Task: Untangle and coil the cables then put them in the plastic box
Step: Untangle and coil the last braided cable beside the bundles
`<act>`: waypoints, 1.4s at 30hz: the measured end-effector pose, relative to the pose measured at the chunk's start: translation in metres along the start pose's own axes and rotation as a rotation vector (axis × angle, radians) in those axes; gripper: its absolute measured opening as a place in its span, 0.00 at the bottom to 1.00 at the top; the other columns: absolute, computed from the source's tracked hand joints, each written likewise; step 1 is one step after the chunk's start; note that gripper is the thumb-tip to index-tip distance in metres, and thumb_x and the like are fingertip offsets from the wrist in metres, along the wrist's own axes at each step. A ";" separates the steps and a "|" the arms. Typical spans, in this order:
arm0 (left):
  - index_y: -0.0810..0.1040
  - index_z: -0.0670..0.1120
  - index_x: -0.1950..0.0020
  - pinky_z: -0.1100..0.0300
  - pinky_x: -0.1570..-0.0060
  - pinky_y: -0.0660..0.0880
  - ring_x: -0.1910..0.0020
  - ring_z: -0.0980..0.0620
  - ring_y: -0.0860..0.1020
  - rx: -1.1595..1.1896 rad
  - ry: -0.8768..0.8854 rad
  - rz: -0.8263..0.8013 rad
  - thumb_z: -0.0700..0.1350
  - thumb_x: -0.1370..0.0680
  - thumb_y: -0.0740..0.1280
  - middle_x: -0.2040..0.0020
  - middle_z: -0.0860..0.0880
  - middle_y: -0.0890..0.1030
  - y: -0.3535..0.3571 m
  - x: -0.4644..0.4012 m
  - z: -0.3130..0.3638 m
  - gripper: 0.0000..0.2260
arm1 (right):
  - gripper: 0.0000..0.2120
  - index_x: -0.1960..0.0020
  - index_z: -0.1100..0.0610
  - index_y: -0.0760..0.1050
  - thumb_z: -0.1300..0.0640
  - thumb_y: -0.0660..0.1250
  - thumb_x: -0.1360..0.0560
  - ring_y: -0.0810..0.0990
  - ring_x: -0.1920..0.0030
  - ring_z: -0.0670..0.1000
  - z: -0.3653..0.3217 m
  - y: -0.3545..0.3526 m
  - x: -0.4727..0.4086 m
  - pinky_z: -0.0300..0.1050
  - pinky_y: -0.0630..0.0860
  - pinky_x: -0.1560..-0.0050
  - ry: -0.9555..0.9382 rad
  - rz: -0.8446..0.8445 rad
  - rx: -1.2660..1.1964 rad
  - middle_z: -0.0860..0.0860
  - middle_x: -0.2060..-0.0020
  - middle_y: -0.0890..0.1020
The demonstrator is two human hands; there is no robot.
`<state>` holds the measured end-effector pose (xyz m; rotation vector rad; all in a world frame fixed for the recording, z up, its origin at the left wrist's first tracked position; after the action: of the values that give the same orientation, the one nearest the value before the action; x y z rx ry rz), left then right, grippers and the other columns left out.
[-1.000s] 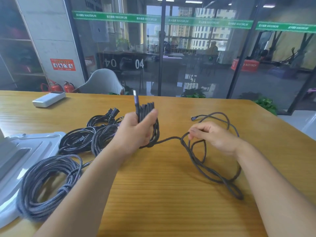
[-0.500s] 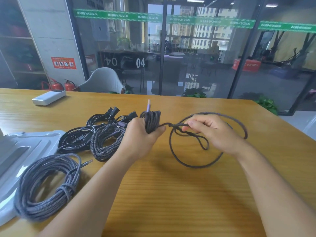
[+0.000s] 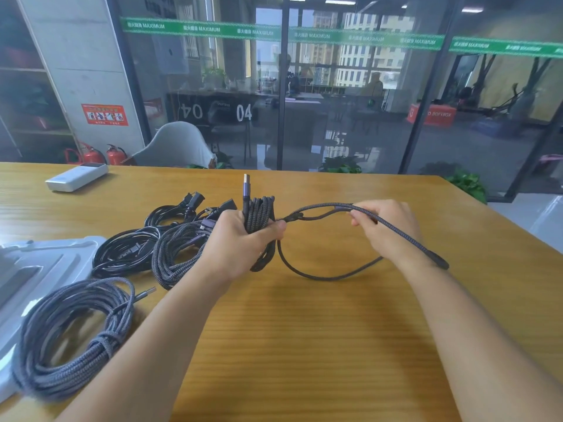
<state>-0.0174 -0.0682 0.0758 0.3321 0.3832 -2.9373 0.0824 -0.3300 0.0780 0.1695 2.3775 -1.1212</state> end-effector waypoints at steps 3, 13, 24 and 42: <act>0.81 0.36 0.56 0.64 0.75 0.65 0.79 0.56 0.65 -0.043 -0.032 0.030 0.46 0.19 0.73 0.77 0.54 0.69 -0.006 -0.002 -0.004 0.13 | 0.07 0.49 0.48 0.88 0.55 0.70 0.19 0.82 0.60 0.43 0.016 -0.002 -0.002 0.38 0.73 0.63 0.050 0.053 -0.034 0.41 0.64 0.85; 0.82 0.37 0.56 0.65 0.77 0.65 0.82 0.58 0.65 -0.080 -0.097 0.154 0.46 0.20 0.74 0.79 0.56 0.69 -0.027 -0.006 -0.008 0.13 | 0.04 0.49 0.48 0.87 0.52 0.72 0.20 0.86 0.52 0.49 0.094 -0.010 -0.017 0.44 0.80 0.53 0.263 0.186 -0.123 0.45 0.60 0.87; 0.83 0.41 0.59 0.57 0.69 0.68 0.77 0.54 0.67 -0.126 -0.062 0.114 0.49 0.20 0.74 0.75 0.52 0.71 -0.024 -0.007 -0.009 0.13 | 0.07 0.47 0.48 0.78 0.46 0.70 0.20 0.79 0.52 0.53 0.036 0.015 0.001 0.51 0.77 0.52 0.127 -0.313 0.182 0.46 0.57 0.76; 0.73 0.54 0.72 0.62 0.66 0.66 0.72 0.53 0.67 -0.230 0.117 -0.432 0.41 0.20 0.73 0.72 0.55 0.69 0.021 0.008 0.002 0.22 | 0.24 0.22 0.59 0.68 0.50 0.47 0.11 0.74 0.25 0.54 -0.040 0.008 0.015 0.51 0.76 0.30 0.093 -0.500 -1.418 0.54 0.27 0.77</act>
<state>-0.0218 -0.0902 0.0707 0.4383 0.9044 -3.2435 0.0563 -0.2965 0.0862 -0.8828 2.7525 0.6159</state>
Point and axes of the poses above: each hand's wrist, its own x-axis away from the middle knuckle, its own y-axis out of the palm, z = x × y, the point moved 5 cm from there along -x, towards the middle knuckle
